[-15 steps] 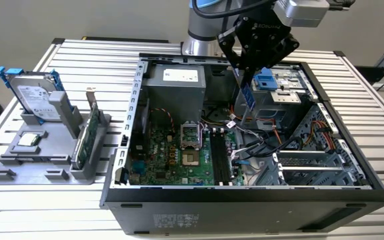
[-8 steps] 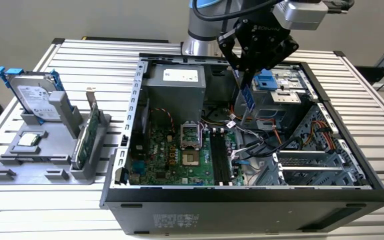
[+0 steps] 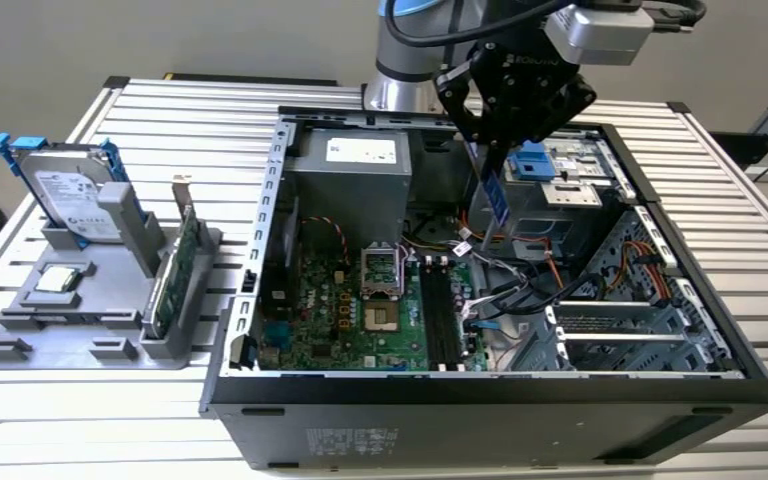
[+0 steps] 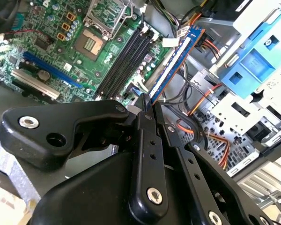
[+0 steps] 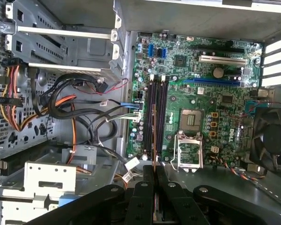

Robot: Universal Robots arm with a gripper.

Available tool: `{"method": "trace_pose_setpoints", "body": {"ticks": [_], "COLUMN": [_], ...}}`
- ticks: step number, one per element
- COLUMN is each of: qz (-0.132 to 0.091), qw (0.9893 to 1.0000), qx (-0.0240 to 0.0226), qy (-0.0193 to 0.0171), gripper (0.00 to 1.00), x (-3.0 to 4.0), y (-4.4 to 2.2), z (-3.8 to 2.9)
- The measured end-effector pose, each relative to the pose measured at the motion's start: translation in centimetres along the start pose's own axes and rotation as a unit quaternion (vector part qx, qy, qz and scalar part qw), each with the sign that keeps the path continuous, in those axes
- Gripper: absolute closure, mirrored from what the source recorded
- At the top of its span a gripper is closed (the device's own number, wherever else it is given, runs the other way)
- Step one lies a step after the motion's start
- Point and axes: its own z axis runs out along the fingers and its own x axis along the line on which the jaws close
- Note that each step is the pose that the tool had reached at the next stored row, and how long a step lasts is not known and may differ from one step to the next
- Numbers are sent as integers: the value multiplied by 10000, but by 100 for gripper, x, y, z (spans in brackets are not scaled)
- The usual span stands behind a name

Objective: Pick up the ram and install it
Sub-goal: 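Insert the ram into the slot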

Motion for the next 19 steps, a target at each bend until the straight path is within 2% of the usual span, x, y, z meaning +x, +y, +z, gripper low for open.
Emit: {"method": "trace_pose_setpoints", "body": {"ticks": [19], "qz": [3], "qw": [10000], "qx": [0], "qy": [0], "gripper": [100], "x": [11], "y": [0], "z": [60]}}
